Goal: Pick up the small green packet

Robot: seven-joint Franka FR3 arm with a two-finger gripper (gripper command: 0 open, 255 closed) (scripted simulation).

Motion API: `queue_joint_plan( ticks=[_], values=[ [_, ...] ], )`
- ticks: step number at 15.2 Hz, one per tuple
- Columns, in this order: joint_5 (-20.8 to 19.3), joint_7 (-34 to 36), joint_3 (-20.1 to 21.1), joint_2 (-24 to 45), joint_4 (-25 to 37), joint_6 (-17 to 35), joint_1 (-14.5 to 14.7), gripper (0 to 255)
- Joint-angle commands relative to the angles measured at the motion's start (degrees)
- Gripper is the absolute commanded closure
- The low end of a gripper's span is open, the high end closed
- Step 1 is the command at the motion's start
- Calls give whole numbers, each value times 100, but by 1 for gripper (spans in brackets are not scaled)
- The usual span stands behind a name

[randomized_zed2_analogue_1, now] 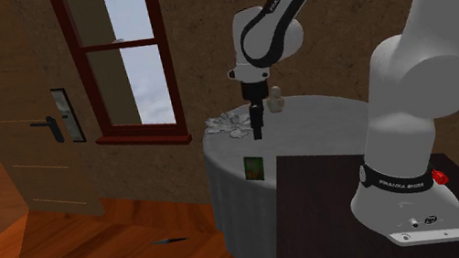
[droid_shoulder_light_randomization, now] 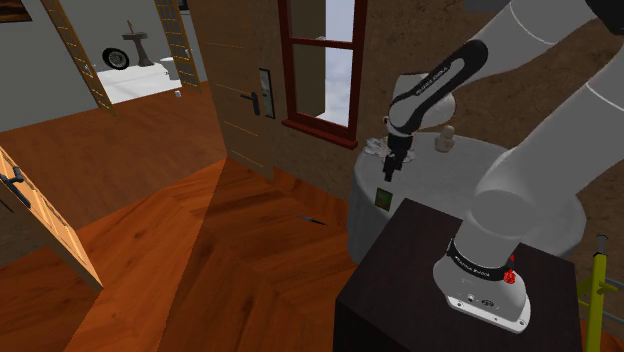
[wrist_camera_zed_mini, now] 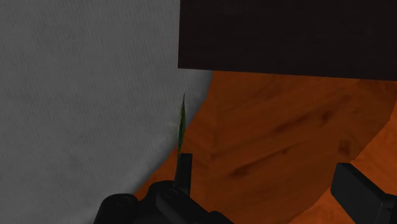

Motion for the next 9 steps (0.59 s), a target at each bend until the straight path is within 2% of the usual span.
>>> queue_joint_plan(
  ticks=[1,3,4,6,9],
  values=[
    [272,-466,-342,606,50,621,124,0],
    [908,-1101,-651,1237,173,1122,391,0],
    [1405,-1541,-772,1576,257,1342,538,0],
    [2765,-2683,-769,2297,494,1660,673,0],
    [3480,-3238,-443,2665,596,1823,474,0]
  ],
)
